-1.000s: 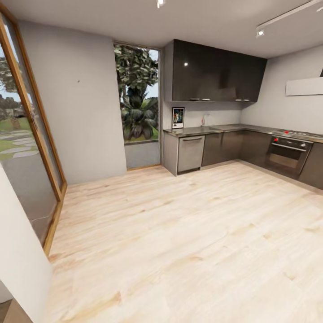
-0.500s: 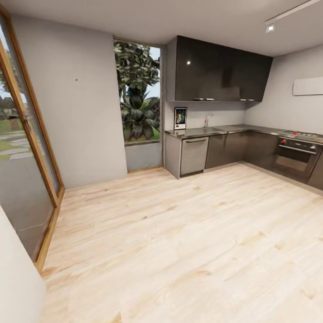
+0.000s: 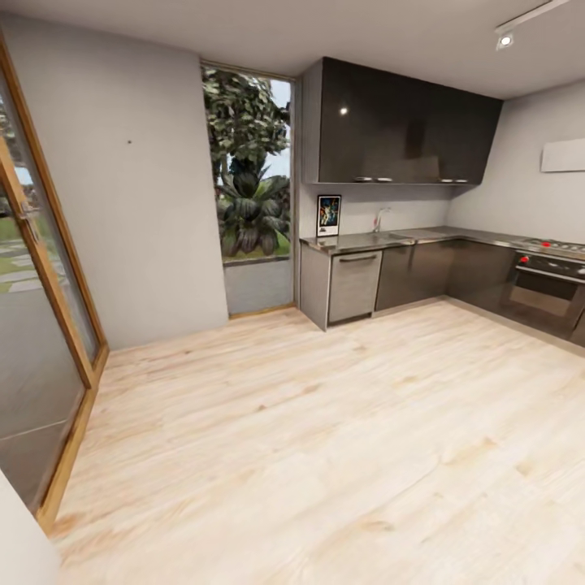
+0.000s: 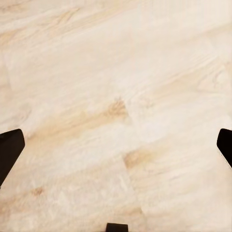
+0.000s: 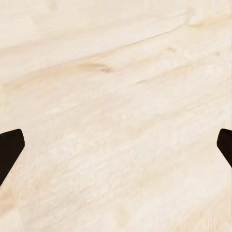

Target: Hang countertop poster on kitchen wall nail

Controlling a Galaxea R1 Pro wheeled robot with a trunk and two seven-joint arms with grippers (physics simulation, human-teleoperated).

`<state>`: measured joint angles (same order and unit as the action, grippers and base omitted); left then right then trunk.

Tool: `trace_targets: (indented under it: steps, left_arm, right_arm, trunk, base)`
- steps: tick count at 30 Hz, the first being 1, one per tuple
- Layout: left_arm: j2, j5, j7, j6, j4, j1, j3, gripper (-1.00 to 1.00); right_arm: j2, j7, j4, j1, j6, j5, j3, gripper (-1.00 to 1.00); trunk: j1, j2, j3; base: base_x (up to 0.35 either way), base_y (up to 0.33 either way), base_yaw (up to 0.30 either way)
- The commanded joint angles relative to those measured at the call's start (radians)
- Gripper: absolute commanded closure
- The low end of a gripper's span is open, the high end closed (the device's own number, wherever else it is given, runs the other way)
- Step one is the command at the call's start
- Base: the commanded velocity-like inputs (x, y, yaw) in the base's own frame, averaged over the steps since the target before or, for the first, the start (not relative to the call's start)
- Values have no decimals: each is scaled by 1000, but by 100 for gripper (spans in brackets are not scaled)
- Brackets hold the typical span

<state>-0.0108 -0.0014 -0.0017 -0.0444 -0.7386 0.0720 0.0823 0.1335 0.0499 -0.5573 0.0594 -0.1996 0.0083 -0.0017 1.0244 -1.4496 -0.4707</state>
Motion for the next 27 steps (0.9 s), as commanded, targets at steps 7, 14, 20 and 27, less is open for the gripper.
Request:
trace_targets:
  steps: [7,14,20,27]
  left_arm:
    - [0,0,0,-2,-1,0,1,-100]
    - [0,1,0,-2,-1,0,1,-100]
    - [0,1,-1,-2,-1,0,1,-100]
    - [0,1,-1,-3,-1,0,1,-100]
  right_arm:
    - [0,2,0,0,-3,1,0,-100]
    - [0,2,1,0,-3,1,0,-100]
    - [0,2,1,0,-3,1,0,-100]
    - [0,2,1,0,-3,1,0,-100]
  trunk:
    - [1,0,-1]
    - [1,0,-1]
    - [1,0,-1]
    - [1,0,-1]
  base:
    - [342,0,0]
    - [343,0,0]
    - [343,0,0]
    - [343,28,0]
